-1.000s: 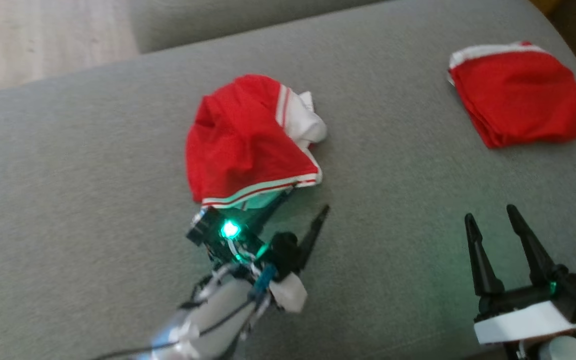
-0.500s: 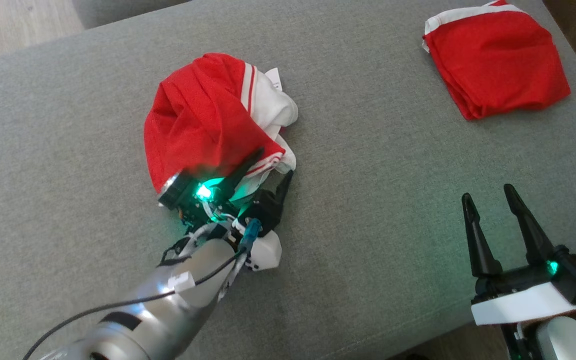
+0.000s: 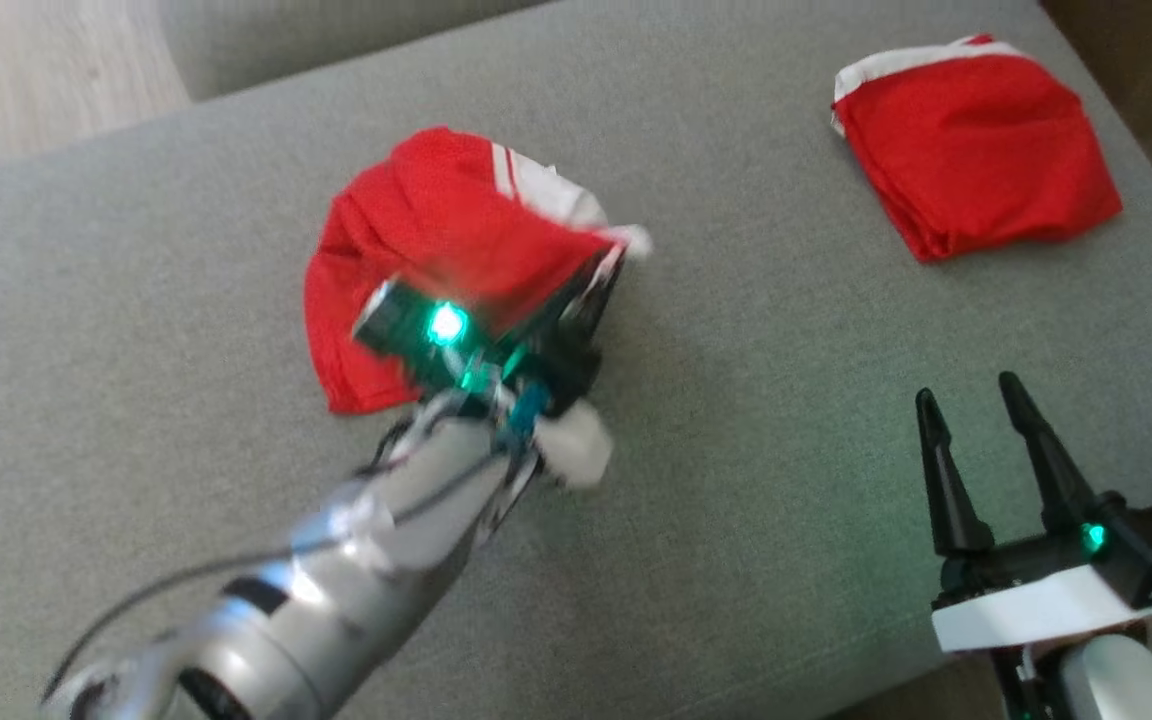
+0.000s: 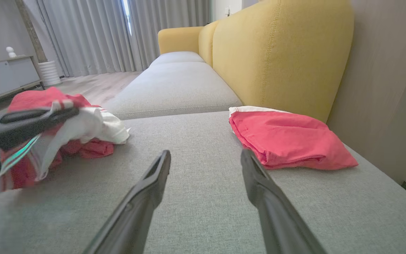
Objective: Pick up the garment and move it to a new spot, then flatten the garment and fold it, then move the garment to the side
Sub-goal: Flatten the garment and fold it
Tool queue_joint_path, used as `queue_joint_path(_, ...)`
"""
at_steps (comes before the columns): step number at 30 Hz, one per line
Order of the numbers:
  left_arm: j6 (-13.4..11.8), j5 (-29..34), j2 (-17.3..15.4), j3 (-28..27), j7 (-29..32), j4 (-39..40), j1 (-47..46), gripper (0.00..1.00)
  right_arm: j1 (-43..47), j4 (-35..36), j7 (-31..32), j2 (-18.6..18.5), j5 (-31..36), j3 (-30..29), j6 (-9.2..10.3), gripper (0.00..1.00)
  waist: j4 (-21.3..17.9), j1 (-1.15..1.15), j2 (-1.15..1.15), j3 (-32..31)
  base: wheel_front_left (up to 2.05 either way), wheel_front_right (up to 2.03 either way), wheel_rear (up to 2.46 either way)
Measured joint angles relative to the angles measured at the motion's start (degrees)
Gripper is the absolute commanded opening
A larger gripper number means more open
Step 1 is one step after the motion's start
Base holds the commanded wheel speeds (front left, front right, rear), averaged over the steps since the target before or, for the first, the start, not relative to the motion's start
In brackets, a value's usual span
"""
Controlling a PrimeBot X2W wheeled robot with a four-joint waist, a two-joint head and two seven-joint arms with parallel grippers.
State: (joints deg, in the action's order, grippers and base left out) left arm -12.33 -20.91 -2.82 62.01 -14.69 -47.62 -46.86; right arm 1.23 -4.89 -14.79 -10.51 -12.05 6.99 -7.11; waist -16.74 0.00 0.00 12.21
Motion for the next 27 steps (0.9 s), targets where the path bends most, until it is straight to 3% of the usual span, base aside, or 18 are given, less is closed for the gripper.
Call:
queue_joint_path(3,2.5,-1.3,0.0,-1.7,0.0,3.6,-3.5,0.0,0.6,-0.3,0.0,0.9,0.4,0.0,0.0,1.0,0.2,0.0,0.0,-2.0,0.0,0.0,0.0)
queue_joint_path(8,6.9,-1.9,0.3,-10.7,0.0,10.4,-13.6,0.0,2.9,-0.8,0.0,2.3,1.6,-0.3,0.0,1.0,0.8,0.0,0.0,-6.8,0.0,0.0,0.0)
queue_joint_path(14,9.9,-4.4,0.1,-20.0,-0.1,15.5,-18.1,0.0,5.9,-0.9,0.0,2.9,2.6,-1.9,0.0,1.0,2.6,-0.01,0.0,-10.5,0.0,0.0,0.0)
queue_joint_path(18,10.4,-7.5,-0.8,-21.6,-0.1,13.7,-10.9,0.0,7.2,-0.3,0.0,3.2,3.2,-2.7,0.0,1.0,5.0,-0.01,0.0,-11.4,0.0,0.0,0.0)
queue_joint_path(27,8.7,-12.3,-6.5,-26.0,0.0,11.3,22.1,0.0,7.7,0.6,0.0,3.1,3.6,-4.5,0.0,1.0,10.0,0.0,0.0,-10.5,0.0,0.0,0.0)
